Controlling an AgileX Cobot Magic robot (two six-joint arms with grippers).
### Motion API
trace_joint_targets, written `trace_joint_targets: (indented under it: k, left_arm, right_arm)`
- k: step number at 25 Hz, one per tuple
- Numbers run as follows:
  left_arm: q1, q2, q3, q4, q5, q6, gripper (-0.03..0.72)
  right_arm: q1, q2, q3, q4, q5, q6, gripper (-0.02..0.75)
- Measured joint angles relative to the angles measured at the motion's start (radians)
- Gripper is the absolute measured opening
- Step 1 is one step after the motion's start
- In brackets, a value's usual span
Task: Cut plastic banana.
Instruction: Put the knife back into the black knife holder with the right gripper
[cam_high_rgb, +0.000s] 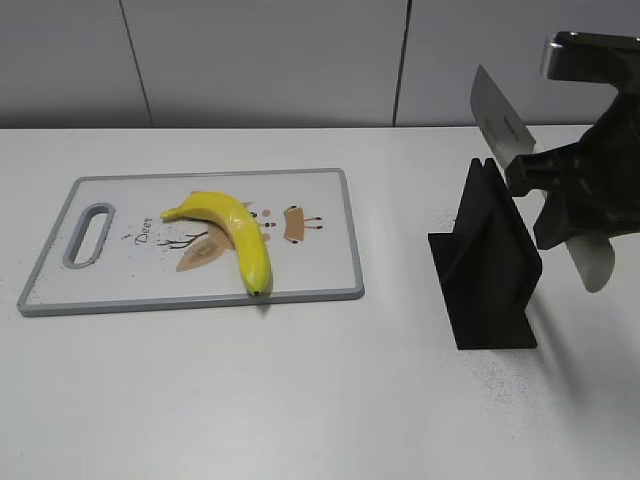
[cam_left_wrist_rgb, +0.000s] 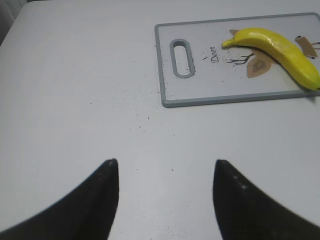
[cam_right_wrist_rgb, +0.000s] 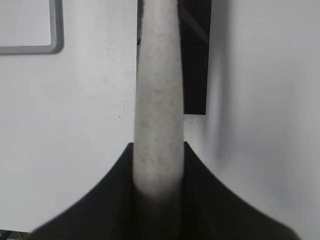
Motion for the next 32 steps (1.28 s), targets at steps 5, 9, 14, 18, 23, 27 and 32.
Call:
trace_joint_targets:
  k: [5, 9, 14, 18, 23, 27, 32]
  left_arm:
    - [0.0, 0.0, 0.0, 0.0, 0.0, 0.0, 0.577]
    - [0.0, 0.0, 0.0, 0.0, -0.001, 0.0, 0.577]
    - [0.0, 0.0, 0.0, 0.0, -0.001, 0.0, 0.577]
    - [0.0, 0.0, 0.0, 0.0, -0.001, 0.0, 0.577]
    - [0.0, 0.0, 0.0, 0.0, -0.001, 0.0, 0.577]
    - [0.0, 0.0, 0.0, 0.0, -0.001, 0.0, 0.577]
    - [0.0, 0.0, 0.0, 0.0, -0.001, 0.0, 0.577]
  right_arm:
    - [0.0, 0.036, 0.0, -0.008, -0.001, 0.001, 0.188]
    - [0.0, 0.067, 0.0, -0.008, 0.0, 0.001, 0.188]
    - [0.0, 0.111, 0.0, 0.012, 0.042, 0.001, 0.188]
    - [0.0, 0.136, 0.006, 0.033, 0.054, 0.001, 0.188]
    - [0.0, 0.14, 0.008, 0.041, 0.043, 0.002, 0.191]
    - [0.0, 0.142, 0.008, 0.049, 0.043, 0.002, 0.416]
    - [0.0, 0.107, 0.008, 0.067, 0.042, -0.015, 0.636]
